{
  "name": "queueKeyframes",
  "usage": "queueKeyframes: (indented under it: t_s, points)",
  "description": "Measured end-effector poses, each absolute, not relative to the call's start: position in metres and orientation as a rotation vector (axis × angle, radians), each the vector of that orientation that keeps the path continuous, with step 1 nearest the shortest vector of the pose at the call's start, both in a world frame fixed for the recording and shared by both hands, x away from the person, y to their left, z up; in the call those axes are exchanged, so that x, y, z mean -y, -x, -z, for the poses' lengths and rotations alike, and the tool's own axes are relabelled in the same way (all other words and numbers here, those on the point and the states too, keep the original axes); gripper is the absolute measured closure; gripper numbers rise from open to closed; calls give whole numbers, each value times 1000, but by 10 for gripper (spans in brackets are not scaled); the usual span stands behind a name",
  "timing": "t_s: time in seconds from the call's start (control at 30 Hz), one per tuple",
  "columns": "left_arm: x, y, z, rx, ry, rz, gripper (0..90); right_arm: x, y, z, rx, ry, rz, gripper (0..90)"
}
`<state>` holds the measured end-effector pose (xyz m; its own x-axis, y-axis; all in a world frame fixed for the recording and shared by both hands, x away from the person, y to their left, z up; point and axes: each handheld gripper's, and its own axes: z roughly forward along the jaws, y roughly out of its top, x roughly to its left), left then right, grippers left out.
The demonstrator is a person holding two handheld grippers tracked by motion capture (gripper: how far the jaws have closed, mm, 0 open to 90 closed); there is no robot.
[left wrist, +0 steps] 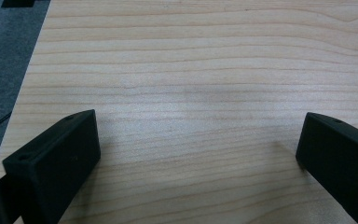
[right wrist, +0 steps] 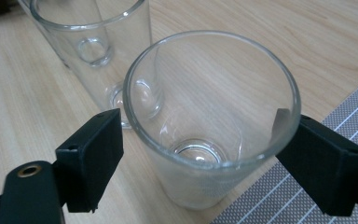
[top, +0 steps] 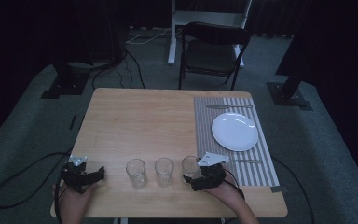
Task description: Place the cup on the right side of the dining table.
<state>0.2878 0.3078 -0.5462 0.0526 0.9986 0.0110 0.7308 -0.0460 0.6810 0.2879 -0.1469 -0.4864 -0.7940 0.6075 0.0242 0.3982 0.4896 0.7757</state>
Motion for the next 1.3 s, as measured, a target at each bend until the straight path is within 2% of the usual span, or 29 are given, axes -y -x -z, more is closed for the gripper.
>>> queueKeyframes:
  t_s: [0.3,0.37,0.4,0.93,1.3]
  points:
    - [-308,-287,546,-1727,-1831,-691,0,144,-290,485,-2439,-873,-1188,222]
    - [-308,-287,546,-1727,-1831,-691,0,142,-291,486,-2444,-866,-1182,245]
    - [-308,-287,546,-1727,-1831,-691,0,142,-291,486,-2451,-864,-1188,284]
    - [-308,-287,546,-1727,-1831,-691,0,140,-297,480,-2475,-857,-1172,290]
    - [-308,-287,546,-1727,-1830,-692,0,148,-311,464,-2428,-891,-1166,290]
